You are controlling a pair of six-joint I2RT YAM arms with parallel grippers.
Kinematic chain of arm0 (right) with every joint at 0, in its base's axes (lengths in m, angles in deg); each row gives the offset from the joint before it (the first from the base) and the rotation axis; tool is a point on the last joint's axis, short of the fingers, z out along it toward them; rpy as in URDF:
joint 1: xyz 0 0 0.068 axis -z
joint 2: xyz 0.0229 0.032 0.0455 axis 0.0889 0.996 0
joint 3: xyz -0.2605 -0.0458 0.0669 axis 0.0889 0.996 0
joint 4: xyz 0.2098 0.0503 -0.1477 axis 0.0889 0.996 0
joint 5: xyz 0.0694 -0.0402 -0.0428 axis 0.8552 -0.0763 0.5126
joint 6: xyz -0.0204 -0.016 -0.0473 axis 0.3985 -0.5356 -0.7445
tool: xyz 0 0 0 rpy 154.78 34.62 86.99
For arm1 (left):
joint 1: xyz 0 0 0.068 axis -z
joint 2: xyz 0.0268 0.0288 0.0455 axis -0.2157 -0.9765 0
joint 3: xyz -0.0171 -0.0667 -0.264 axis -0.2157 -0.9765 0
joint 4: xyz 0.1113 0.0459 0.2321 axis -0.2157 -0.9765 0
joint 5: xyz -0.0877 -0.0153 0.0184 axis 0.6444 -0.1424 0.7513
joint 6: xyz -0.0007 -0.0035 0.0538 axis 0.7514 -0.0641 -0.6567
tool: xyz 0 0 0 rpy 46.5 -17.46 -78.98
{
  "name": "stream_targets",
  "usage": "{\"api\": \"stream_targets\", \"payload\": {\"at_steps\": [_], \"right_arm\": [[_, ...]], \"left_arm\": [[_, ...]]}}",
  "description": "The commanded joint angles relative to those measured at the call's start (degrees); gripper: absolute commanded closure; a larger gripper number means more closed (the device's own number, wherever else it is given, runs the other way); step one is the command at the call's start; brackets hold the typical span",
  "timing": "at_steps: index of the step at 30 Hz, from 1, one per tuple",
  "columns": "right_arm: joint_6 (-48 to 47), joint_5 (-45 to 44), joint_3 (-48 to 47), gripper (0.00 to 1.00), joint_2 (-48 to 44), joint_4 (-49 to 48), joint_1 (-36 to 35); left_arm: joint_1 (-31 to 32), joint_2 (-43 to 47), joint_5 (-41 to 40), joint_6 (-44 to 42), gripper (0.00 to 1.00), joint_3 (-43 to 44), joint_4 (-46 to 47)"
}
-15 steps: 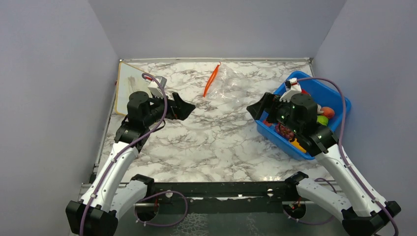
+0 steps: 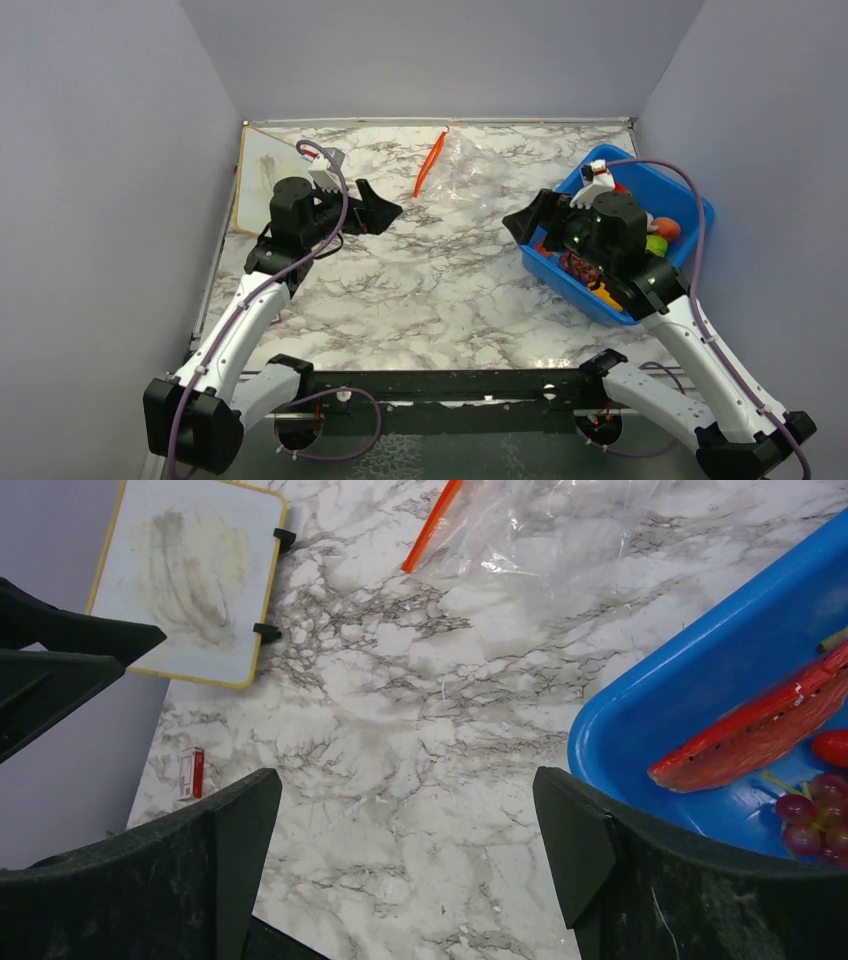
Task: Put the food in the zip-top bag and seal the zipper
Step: Pick up the zipper food storage bag at the center of the board.
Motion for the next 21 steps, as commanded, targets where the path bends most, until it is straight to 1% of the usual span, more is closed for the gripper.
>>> {"api": "stream_targets", "payload": {"at_steps": [1, 3, 6, 8, 10, 14, 16, 18, 20, 21], "right_arm": [[0.0, -0.08, 0.68, 0.0, -1.12, -0.4, 0.39], [0.07, -0.94, 0.84, 0.0, -1.41, -0.4, 0.4], [0.01, -1.01, 0.86, 0.0, -1.7, -0.69, 0.4], [-0.16, -0.24, 0.7, 0.0, -1.68, -1.04, 0.39], [-0.36, 0.47, 0.6, 0.0, -1.7, -1.54, 0.44], [-0.35, 0.76, 0.11, 0.0, -1.67, -1.73, 0.39], [-0.36, 1.35, -0.14, 0.0, -1.92, -2.0, 0.39], [-0.44, 2.44, -0.13, 0.0, -2.54, -2.63, 0.39], [-0.73, 3.92, 0.25, 0.01, -3.22, -3.48, 0.39], [-0.79, 4.7, 0.58, 0.01, -3.66, -4.05, 0.39]], "left_arm": [[-0.39, -3.31, -3.79, -3.61, 0.01, 2.08, 1.41], [-0.39, -5.91, -6.72, -6.11, 0.01, 4.35, -0.32], [-0.39, -10.02, -10.35, -7.33, 0.01, 6.82, -0.73], [-0.39, -13.52, -10.57, -7.45, 0.01, 8.46, -0.57], [-0.39, -18.76, -10.52, -6.18, 0.01, 11.76, -2.84], [-0.4, -32.55, -4.27, -7.77, 0.15, 21.93, -8.46], [-0.41, -37.99, -3.61, -7.37, 0.17, 24.83, -8.82], [-0.39, -41.94, -3.29, -6.31, 0.18, 26.04, -6.5], [-0.39, -45.05, -2.74, -4.85, 0.23, 26.27, -2.32], [-0.39, -46.44, -2.43, -3.95, 0.28, 26.62, -0.54]]}}
